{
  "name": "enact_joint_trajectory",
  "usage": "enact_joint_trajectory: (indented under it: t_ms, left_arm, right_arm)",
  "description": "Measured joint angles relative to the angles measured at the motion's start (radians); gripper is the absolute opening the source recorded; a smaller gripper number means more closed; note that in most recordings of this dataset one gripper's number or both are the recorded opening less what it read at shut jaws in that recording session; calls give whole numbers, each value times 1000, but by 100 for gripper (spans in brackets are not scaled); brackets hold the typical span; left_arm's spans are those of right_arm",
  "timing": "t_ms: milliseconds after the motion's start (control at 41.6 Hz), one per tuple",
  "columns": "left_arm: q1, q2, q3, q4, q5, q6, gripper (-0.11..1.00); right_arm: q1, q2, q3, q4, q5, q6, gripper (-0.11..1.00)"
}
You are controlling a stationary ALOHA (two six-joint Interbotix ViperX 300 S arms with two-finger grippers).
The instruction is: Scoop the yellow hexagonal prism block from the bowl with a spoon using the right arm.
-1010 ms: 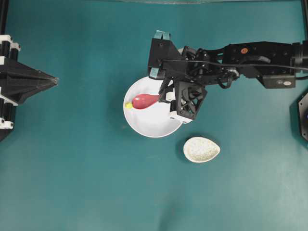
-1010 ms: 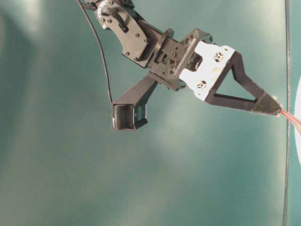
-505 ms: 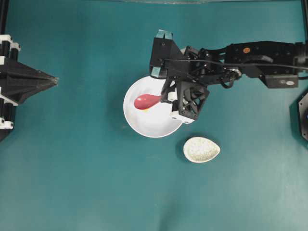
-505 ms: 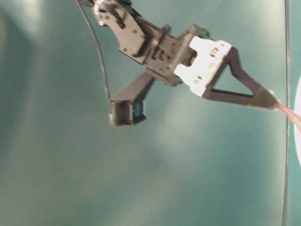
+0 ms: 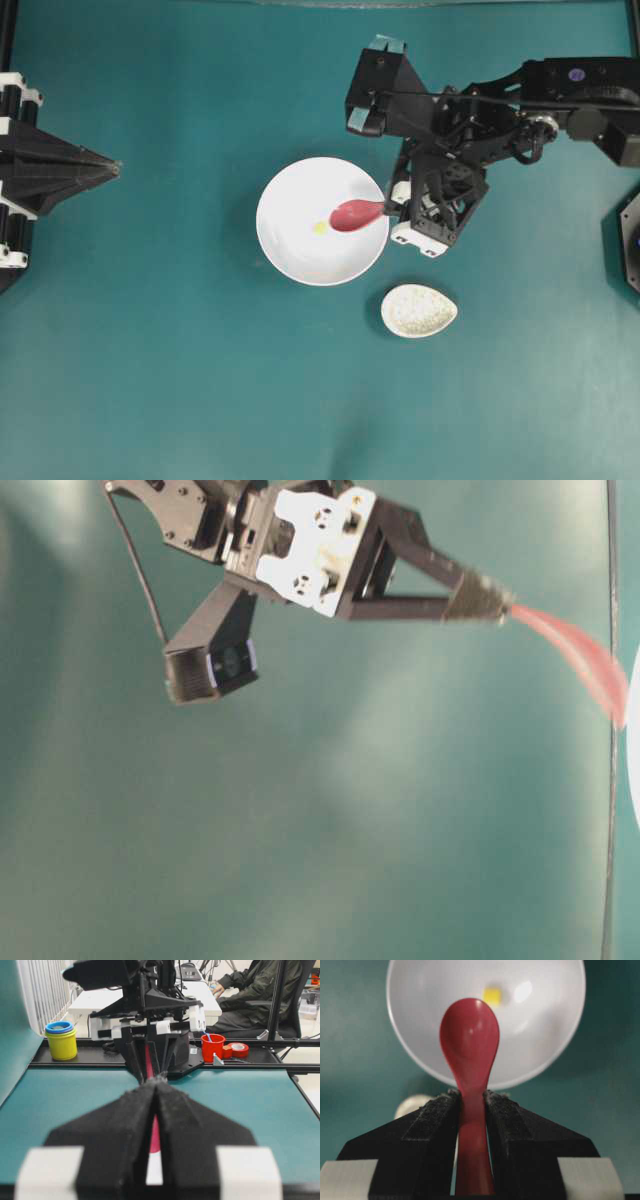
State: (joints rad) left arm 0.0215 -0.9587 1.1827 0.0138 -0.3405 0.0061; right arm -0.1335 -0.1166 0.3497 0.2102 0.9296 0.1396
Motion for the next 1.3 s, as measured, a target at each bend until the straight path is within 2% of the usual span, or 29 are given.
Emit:
enact_joint_trajectory:
  t_ms: [192, 697, 1034, 1298]
  left_arm:
    - [0, 0, 0, -2, 0, 0, -1]
    - [0, 0, 0, 0, 0, 0, -1]
    - [0, 0, 0, -2, 0, 0, 0]
    - [0, 0, 0, -2, 2, 2, -1]
  right_arm:
    - [0, 23, -34, -17, 107, 63, 23]
    - [14, 155, -161, -21, 247, 69, 23]
    - [17, 227, -183, -48, 256, 71, 23]
    - [17, 265, -181, -66, 209, 74, 23]
